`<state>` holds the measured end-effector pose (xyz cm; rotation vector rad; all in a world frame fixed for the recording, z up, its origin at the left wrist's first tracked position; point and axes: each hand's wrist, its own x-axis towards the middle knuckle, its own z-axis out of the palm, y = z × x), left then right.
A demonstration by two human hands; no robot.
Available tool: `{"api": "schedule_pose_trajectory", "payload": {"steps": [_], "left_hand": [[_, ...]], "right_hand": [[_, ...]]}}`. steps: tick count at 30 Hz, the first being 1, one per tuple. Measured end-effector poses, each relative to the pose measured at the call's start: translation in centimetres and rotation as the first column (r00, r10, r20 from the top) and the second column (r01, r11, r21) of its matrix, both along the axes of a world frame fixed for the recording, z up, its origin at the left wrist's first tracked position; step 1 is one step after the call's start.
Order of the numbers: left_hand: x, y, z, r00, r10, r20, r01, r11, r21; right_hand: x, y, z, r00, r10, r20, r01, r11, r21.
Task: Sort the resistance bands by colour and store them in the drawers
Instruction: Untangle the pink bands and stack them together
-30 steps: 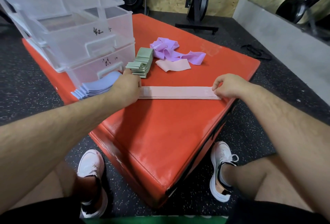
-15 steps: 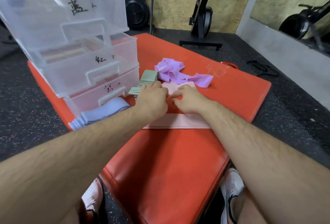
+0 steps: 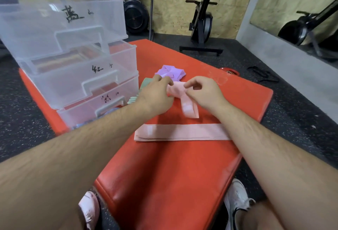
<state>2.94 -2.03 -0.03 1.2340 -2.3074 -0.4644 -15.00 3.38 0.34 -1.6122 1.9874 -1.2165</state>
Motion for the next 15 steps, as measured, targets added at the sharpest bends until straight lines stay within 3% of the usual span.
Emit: {"api": "schedule_pose_trajectory", "payload": {"steps": [3,9,12,15], "left_hand": [[-0.1,1.3,1.4,0.993,-0.047,-0.107,0.059,0.993,0.107],[0.0,4.4,2.6,0.916,-0.089,-0.392,0.216,0.931,0.293],[0.3,5.5,3.5,0.921,-0.044,-0.388,0.159,0.950,0.270],[1.0,6.1,4.0,0.926,-0.016,-0.378,0.158,0.924,0.348]], "right_hand": [[0.2,1.6,1.9,0.991,-0.005,0.131,0.015,0.997,-0.082],[1.0,4.5,4.9,0.972,0.043,0.232,-0.007,0.988,-0.154],[0.9,5.7,4.9,0.972,0.046,0.230,-0.020,0.993,-0.113],[0.4,6.7,4.8,0.982,0.044,0.185,-0.038,0.999,-0.039]]}}
